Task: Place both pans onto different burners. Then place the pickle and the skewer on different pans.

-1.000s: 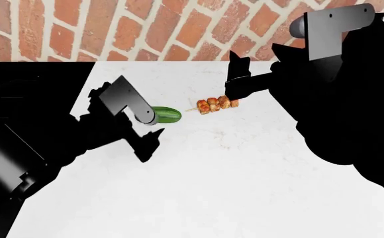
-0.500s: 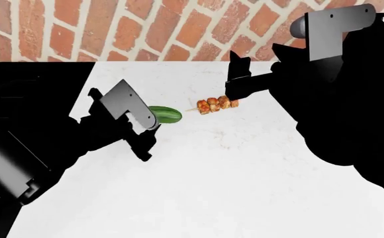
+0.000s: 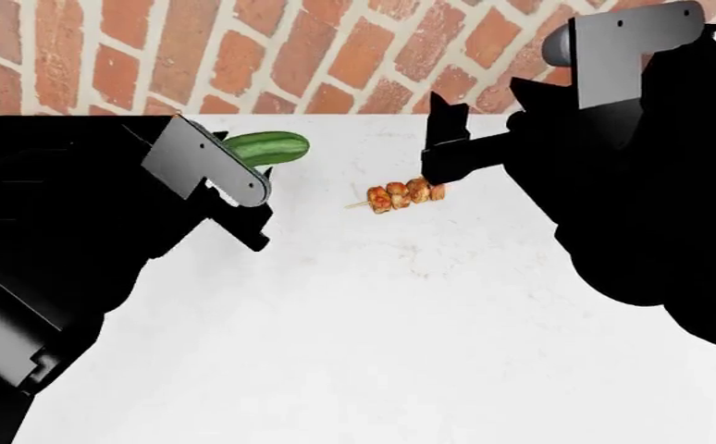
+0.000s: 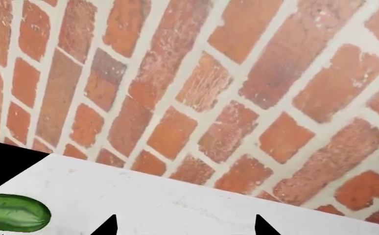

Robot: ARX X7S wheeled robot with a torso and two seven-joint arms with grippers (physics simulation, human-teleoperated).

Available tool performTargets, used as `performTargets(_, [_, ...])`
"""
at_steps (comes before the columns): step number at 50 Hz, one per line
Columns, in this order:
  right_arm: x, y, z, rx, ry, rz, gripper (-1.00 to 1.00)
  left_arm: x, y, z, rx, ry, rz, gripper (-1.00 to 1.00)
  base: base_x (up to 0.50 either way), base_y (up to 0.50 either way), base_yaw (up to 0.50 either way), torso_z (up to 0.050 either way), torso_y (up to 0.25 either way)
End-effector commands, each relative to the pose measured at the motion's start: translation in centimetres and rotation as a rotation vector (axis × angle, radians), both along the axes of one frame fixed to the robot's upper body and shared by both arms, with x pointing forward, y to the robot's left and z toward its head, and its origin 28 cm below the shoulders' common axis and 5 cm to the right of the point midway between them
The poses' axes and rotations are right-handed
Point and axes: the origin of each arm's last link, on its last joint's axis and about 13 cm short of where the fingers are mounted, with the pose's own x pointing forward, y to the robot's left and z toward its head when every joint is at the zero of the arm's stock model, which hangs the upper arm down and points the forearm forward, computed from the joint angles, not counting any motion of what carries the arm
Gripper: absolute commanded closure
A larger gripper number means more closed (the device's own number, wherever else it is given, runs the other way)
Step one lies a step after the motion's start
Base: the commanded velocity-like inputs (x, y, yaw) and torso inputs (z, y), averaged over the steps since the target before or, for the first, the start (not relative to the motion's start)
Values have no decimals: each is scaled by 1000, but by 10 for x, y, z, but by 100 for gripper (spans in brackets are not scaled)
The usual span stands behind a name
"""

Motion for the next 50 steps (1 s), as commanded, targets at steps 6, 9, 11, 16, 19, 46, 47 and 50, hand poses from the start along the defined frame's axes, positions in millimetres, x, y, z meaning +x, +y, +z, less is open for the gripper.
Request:
performTargets(6, [6, 3, 5, -239, 79, 106, -100, -6, -5, 15, -71, -126, 246, 100, 0, 0, 0, 0, 0])
performTargets(9, [6, 2, 10, -300, 88, 145, -100, -7, -6, 18, -89, -124, 260, 100, 0, 0, 0, 0, 0])
performTargets(11, [5, 2, 13, -330, 90, 176, -100, -10, -6, 21, -106, -127, 258, 100, 0, 0, 0, 0, 0])
performTargets(16, [5, -1, 23, -433, 118, 263, -100, -20, -8, 29, -156, -140, 240, 100, 0, 0, 0, 0, 0])
performTargets(19, [5, -4, 32, -477, 127, 283, -100, -22, -10, 34, -185, -144, 226, 100, 0, 0, 0, 0, 0])
performTargets(46, [51, -21, 77, -713, 245, 589, -100, -5, -24, 50, -270, -156, 227, 100, 0, 0, 0, 0, 0])
performTargets(47, [50, -21, 77, -720, 250, 598, -100, -4, -25, 50, -266, -156, 225, 100, 0, 0, 0, 0, 0])
performTargets(50, [49, -20, 78, -738, 264, 620, -100, -1, -25, 48, -263, -151, 223, 100, 0, 0, 0, 0, 0])
